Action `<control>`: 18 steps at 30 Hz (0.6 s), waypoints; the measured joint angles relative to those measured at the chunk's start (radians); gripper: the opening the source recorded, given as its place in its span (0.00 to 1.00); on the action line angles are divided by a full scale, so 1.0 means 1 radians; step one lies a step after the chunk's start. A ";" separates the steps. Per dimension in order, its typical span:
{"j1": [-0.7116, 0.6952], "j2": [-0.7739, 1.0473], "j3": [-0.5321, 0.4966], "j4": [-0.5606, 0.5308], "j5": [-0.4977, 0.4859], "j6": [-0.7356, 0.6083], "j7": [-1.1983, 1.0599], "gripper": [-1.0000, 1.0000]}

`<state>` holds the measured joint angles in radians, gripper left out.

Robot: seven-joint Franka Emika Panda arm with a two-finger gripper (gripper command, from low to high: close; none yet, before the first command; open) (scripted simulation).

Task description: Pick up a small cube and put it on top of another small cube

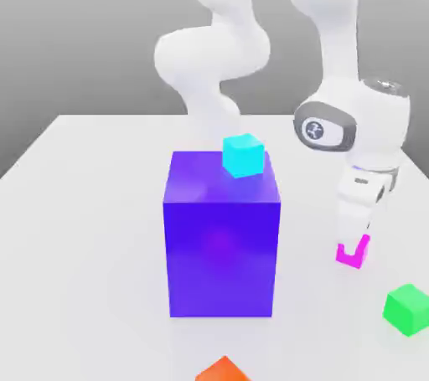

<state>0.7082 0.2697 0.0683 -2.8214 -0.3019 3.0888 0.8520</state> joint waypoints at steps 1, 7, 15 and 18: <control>0.000 0.000 0.000 0.000 0.000 0.000 0.000 0.00; 0.005 0.003 -0.007 0.001 -0.007 0.003 0.006 0.00; -0.085 -0.242 0.151 -0.039 0.279 -0.201 -0.209 0.00; -0.115 -0.232 0.142 0.046 0.298 -0.275 -0.240 0.00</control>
<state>0.5932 0.0381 0.2102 -2.7754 -0.0042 2.8134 0.6123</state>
